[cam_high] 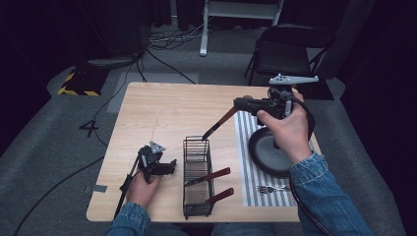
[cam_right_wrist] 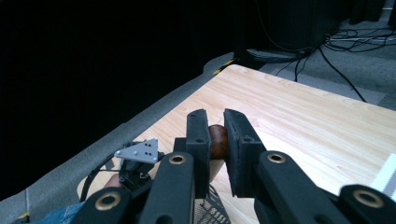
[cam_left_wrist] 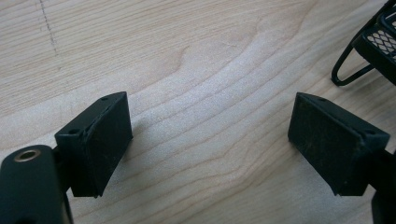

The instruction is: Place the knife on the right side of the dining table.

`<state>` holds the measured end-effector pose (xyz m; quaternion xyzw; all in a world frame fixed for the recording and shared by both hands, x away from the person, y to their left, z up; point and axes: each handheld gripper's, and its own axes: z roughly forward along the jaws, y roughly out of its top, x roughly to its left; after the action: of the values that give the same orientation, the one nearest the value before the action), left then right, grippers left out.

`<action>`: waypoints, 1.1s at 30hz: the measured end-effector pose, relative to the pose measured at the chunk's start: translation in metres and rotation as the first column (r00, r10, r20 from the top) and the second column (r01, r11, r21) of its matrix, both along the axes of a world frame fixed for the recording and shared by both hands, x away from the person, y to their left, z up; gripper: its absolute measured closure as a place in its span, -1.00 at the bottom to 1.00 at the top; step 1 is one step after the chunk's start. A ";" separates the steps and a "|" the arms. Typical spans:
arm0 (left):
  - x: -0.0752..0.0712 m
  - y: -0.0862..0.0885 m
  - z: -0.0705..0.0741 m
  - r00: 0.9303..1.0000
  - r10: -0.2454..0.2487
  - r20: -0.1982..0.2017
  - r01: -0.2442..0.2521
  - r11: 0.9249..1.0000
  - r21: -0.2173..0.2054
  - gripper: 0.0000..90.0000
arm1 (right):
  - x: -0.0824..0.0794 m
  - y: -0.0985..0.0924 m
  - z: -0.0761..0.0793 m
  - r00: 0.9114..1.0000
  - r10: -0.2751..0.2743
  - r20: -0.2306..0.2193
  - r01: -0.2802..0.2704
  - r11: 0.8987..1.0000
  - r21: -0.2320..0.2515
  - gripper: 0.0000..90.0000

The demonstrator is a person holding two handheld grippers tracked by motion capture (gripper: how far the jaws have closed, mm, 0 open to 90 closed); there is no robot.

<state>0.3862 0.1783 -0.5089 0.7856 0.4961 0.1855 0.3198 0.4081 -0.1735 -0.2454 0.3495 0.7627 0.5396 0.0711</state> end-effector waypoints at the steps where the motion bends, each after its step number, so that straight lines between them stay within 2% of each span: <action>1: 0.000 0.000 0.000 1.000 -0.002 0.000 0.002 1.000 0.001 -0.69 | 0.001 -0.002 0.001 1.000 -0.002 -0.002 0.002 1.000 0.003 0.80; 4: 0.000 0.000 0.000 1.000 -0.001 0.001 0.001 1.000 0.000 -0.69 | 0.003 -0.010 0.004 1.000 -0.005 -0.006 0.005 1.000 0.019 0.80; 11: 0.000 0.000 0.000 1.000 -0.002 0.000 0.002 1.000 -0.001 -0.69 | 0.005 -0.029 0.013 0.999 -0.045 0.021 0.044 0.998 0.034 0.80; 15: 0.001 0.000 0.000 1.000 0.000 0.000 0.000 1.000 -0.003 -0.69 | 0.010 -0.040 0.017 0.995 -0.088 0.038 0.088 0.996 0.024 0.80; 20: 0.001 0.000 0.000 1.000 -0.001 0.000 0.001 1.000 -0.003 -0.69 | 0.018 -0.046 0.018 0.992 -0.116 0.042 0.115 0.993 0.013 0.80; 23: 0.001 0.000 0.000 1.000 -0.001 -0.001 0.001 1.000 -0.003 -0.69 | 0.027 -0.051 0.017 0.989 -0.137 0.046 0.138 0.990 -0.005 0.80; 26: 0.001 0.001 0.000 1.000 0.001 0.002 -0.001 1.000 -0.006 -0.68 | 0.045 -0.063 0.012 0.987 -0.150 0.058 0.152 0.988 -0.028 0.80; 30: 0.001 0.001 0.000 1.000 -0.001 0.000 0.001 1.000 -0.003 -0.68 | 0.065 -0.078 0.003 0.980 -0.189 0.054 0.192 0.979 -0.064 0.80; 31: 0.001 0.001 0.000 1.000 -0.001 0.000 0.001 1.000 -0.003 -0.68 | 0.065 -0.078 0.003 0.980 -0.189 0.054 0.192 0.979 -0.064 0.80; 33: 0.001 0.001 0.000 1.000 -0.001 0.000 0.001 1.000 -0.003 -0.68 | 0.077 -0.090 -0.004 0.975 -0.218 0.049 0.221 0.972 -0.076 0.80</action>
<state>0.3875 0.1793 -0.5087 0.7854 0.4959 0.1848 0.3210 0.4853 -0.2637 -0.2492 0.4176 0.7390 0.5039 0.1599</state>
